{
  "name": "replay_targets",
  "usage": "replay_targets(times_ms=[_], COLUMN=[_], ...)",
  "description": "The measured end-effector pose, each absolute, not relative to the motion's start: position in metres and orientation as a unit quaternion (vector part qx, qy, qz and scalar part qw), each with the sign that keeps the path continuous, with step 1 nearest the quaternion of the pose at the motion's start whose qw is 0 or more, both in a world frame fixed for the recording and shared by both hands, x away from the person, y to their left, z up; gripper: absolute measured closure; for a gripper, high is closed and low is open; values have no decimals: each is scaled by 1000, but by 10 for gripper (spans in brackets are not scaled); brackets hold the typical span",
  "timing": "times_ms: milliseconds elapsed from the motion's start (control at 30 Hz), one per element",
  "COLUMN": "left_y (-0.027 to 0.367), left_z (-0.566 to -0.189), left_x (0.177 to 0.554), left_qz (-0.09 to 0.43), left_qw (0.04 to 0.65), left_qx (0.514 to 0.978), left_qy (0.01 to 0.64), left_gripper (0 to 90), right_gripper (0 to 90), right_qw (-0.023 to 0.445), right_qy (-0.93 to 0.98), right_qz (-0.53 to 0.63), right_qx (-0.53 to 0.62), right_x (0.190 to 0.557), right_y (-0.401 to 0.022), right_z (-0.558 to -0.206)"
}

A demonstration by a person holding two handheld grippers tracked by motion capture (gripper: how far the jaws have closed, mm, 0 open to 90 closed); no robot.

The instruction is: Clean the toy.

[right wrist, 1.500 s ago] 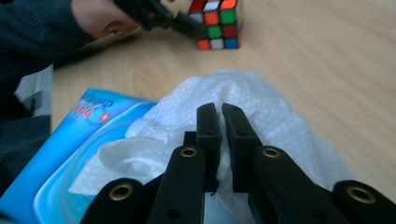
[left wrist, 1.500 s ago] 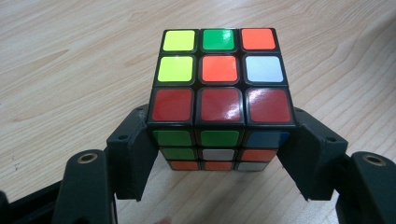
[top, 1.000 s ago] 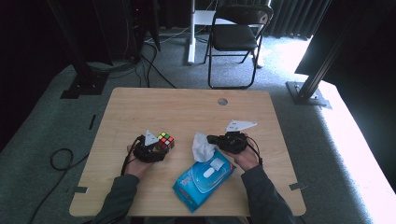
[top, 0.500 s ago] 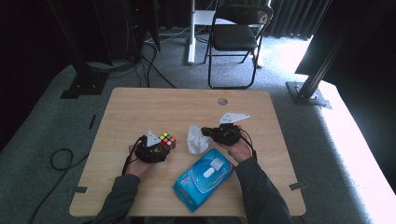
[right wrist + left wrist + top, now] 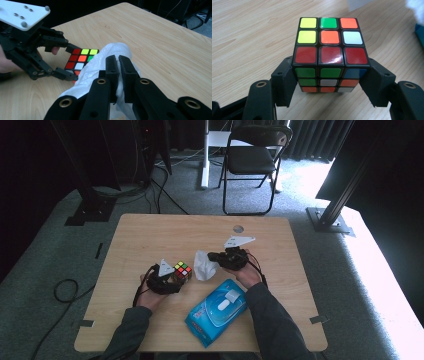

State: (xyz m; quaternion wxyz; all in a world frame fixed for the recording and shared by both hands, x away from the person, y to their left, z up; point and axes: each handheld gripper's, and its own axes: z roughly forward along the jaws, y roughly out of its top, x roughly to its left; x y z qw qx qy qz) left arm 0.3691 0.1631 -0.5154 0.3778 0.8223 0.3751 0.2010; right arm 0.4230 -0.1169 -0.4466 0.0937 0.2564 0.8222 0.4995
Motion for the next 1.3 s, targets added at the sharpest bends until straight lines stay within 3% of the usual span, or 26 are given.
replay_targets(times_ms=[1300], left_y=[141], left_z=[-503], left_x=[368], left_qz=[184], left_qw=[398], left_qx=[828], left_qy=[350], left_gripper=[345], right_gripper=[869], right_qw=[41], right_qy=[867], right_qz=[459], right_qx=[190], right_x=[429], right_y=[-58], right_z=[-466])
